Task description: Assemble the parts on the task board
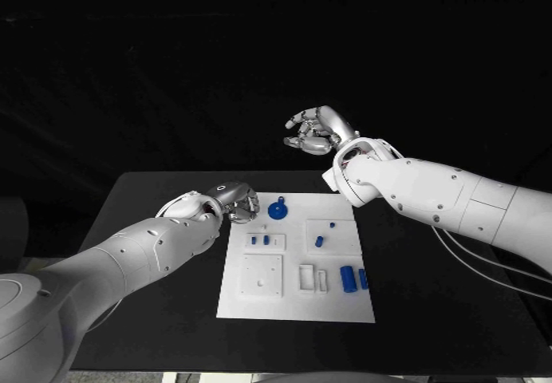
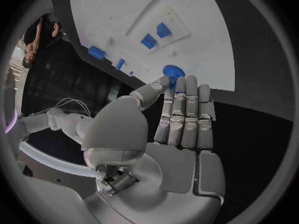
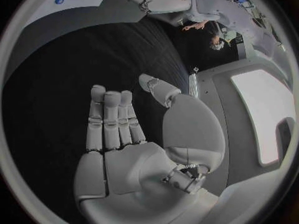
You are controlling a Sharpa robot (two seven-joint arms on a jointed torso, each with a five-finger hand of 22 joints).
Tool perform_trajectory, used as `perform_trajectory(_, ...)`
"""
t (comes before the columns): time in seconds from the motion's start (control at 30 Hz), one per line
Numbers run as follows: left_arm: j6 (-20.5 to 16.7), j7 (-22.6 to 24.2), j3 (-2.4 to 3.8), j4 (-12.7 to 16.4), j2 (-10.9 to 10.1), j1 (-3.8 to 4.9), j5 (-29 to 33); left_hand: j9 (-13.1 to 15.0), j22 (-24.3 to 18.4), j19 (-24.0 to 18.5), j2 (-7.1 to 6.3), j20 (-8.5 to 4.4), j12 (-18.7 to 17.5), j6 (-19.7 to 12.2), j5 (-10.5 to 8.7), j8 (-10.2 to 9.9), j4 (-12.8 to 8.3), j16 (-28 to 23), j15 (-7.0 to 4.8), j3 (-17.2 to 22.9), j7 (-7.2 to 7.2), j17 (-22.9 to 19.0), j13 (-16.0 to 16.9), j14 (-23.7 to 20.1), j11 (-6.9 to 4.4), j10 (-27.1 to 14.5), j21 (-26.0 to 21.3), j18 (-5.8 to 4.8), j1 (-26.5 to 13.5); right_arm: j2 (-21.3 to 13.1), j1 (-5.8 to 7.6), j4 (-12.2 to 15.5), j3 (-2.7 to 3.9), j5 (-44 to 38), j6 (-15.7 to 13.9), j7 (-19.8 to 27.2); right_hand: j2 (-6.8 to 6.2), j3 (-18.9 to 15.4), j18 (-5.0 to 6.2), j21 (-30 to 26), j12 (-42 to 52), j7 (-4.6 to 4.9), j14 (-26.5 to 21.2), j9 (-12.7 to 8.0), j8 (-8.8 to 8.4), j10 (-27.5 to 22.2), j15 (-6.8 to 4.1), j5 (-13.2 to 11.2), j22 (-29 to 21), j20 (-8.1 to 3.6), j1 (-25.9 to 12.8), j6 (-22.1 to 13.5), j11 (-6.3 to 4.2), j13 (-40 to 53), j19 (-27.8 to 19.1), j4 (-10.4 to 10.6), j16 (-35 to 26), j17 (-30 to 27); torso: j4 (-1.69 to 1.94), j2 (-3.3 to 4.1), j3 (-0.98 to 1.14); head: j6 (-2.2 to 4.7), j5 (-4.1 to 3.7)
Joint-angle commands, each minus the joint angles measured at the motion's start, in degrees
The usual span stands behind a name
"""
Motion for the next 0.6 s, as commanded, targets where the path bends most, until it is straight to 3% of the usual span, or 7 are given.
perform_trajectory(0.03,1.22,1.56,-0.03,-0.32,0.44,-0.01,-0.39,0.02,0.31,0.06,0.02,0.02,0.1,0.24,0.2,-0.33,0.0,-0.43,-0.08,0.32,-0.04,0.08,0.03,0.31,0.01,0.44,0.09,0.56,0.71,0.19,0.0,0.07,0.03,0.54,-0.39,0.96,0.58,-0.35,0.61,-0.39,-0.36,0.31,-0.38,-0.06,0.17,-0.22,-0.16,0.39,0.58,0.16,-0.01,-0.15,-0.03,-0.14,-0.23,-0.09,-0.26,-0.11,-0.02,0.03,0.04,-0.01,-0.22)
perform_trajectory(0.2,1.8,1.61,-0.06,-0.9,0.83,-0.22,-0.39,-0.01,0.37,-0.06,0.11,0.05,-0.01,0.17,0.19,-0.43,-0.02,-0.58,-0.04,0.31,-0.01,0.21,0.01,0.24,0.05,0.37,0.03,0.52,0.79,0.36,0.0,0.09,0.03,0.53,-0.45,0.89,0.64,-0.45,0.66,-0.45,-0.34,0.31,-0.38,-0.06,0.19,-0.21,-0.16,0.51,0.62,0.22,0.0,-0.16,-0.03,-0.31,-0.23,-0.18,-0.25,-0.22,-0.03,0.04,0.07,0.0,-0.5)
perform_trajectory(0.43,2.55,1.81,-0.14,-2.41,1.38,-0.45,-0.39,-0.01,0.41,-0.11,0.13,0.07,-0.05,0.16,0.21,-0.46,-0.03,-0.63,-0.03,0.31,0.0,0.29,0.01,0.23,0.06,0.37,0.0,0.5,0.84,0.62,0.0,0.23,0.03,0.53,-0.4,0.74,0.73,-0.58,0.71,-0.52,-0.31,0.31,-0.39,-0.07,0.22,-0.21,-0.16,0.67,0.68,0.3,0.01,-0.17,-0.04,-0.51,-0.23,-0.3,-0.23,-0.35,-0.06,0.11,-0.03,-0.03,-0.81)
perform_trajectory(0.6,3.73,2.06,-0.2,-2.71,1.63,-0.45,-0.39,-0.02,0.43,-0.13,0.15,0.07,-0.06,0.16,0.2,-0.47,-0.02,-0.66,-0.02,0.29,0.01,0.33,0.01,0.23,0.07,0.38,-0.01,0.5,0.86,0.66,0.02,0.42,0.03,0.5,-0.28,0.54,0.77,-0.62,0.71,-0.54,-0.29,0.3,-0.38,-0.07,0.23,-0.2,-0.17,0.7,0.7,0.32,0.02,-0.16,-0.04,-0.59,-0.23,-0.35,-0.22,-0.41,-0.45,0.29,0.08,0.0,-0.63)
